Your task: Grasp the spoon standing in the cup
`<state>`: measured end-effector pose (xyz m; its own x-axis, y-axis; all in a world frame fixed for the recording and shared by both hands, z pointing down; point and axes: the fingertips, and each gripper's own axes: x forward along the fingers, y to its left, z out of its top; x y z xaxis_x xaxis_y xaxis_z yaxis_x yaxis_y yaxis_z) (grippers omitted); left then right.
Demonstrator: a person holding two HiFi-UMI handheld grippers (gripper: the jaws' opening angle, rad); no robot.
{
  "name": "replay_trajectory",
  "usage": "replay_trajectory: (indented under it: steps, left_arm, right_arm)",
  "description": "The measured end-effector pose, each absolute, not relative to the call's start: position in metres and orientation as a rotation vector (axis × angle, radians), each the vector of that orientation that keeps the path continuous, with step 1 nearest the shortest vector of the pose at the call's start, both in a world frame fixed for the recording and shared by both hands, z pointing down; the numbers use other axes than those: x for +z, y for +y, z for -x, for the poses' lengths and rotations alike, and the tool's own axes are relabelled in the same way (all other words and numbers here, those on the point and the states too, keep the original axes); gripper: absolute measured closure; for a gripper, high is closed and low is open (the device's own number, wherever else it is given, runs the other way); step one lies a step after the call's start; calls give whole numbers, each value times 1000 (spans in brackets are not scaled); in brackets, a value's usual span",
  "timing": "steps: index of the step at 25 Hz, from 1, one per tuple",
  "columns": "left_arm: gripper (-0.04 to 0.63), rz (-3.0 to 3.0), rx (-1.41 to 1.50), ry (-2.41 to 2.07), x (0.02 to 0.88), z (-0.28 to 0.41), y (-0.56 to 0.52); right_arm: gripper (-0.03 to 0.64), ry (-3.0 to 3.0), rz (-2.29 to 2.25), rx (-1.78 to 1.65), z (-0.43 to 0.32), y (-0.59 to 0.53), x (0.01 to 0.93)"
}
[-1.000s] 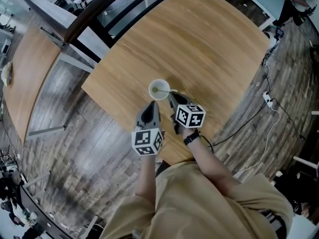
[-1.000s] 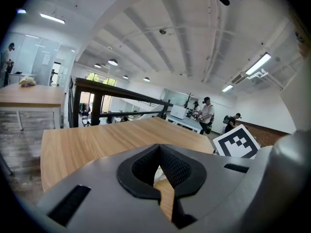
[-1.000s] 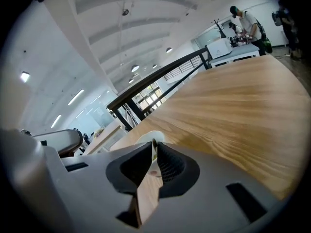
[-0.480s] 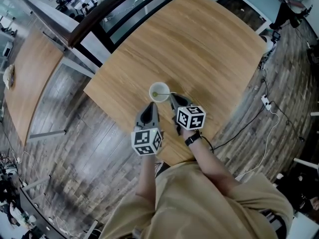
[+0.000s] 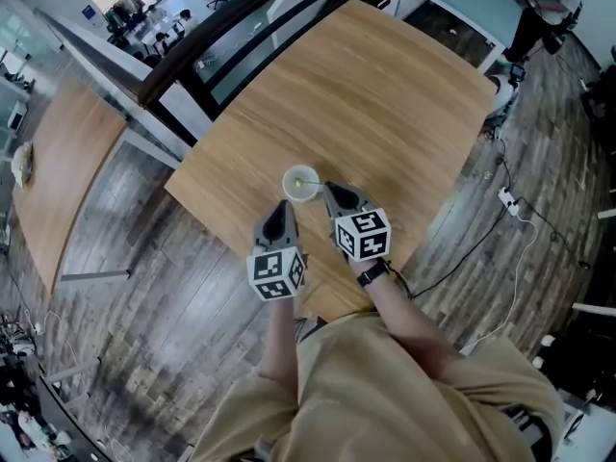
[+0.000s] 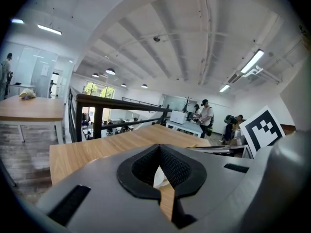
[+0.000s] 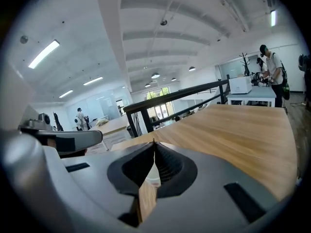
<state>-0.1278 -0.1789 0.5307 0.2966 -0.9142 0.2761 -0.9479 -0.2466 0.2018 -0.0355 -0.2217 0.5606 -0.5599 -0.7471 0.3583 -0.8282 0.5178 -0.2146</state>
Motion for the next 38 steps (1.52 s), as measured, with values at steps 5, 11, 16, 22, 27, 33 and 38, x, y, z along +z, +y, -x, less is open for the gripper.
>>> replay_trajectory:
  steps: [5, 11, 16, 22, 27, 33, 38]
  left_arm:
    - [584, -2289, 160, -1719, 510, 126, -167]
    - [584, -2362, 176, -1755, 481, 123, -148]
    - [584, -2421, 161, -1788, 451, 118, -136]
    - [584, -2440, 135, -1910, 423, 126, -128]
    - [584, -2475, 115, -1937, 408, 122, -122]
    - [584, -2490, 82, -1934, 402, 122, -117]
    - [584, -2482, 77, -1943, 402, 125, -113]
  right_arm:
    - [598, -2568, -1362, 449, 27, -202, 536]
    - [600, -2588, -1377, 255, 20, -183, 498]
    - [600, -2606, -1404, 134, 7, -170, 465]
    - [600, -2619, -1435, 69, -1, -159, 443]
    - [600, -2631, -1453, -10, -4, -149, 420]
    - [600, -2632, -1470, -45, -4, -143, 404]
    - [598, -2623, -1459, -68, 0, -139, 398]
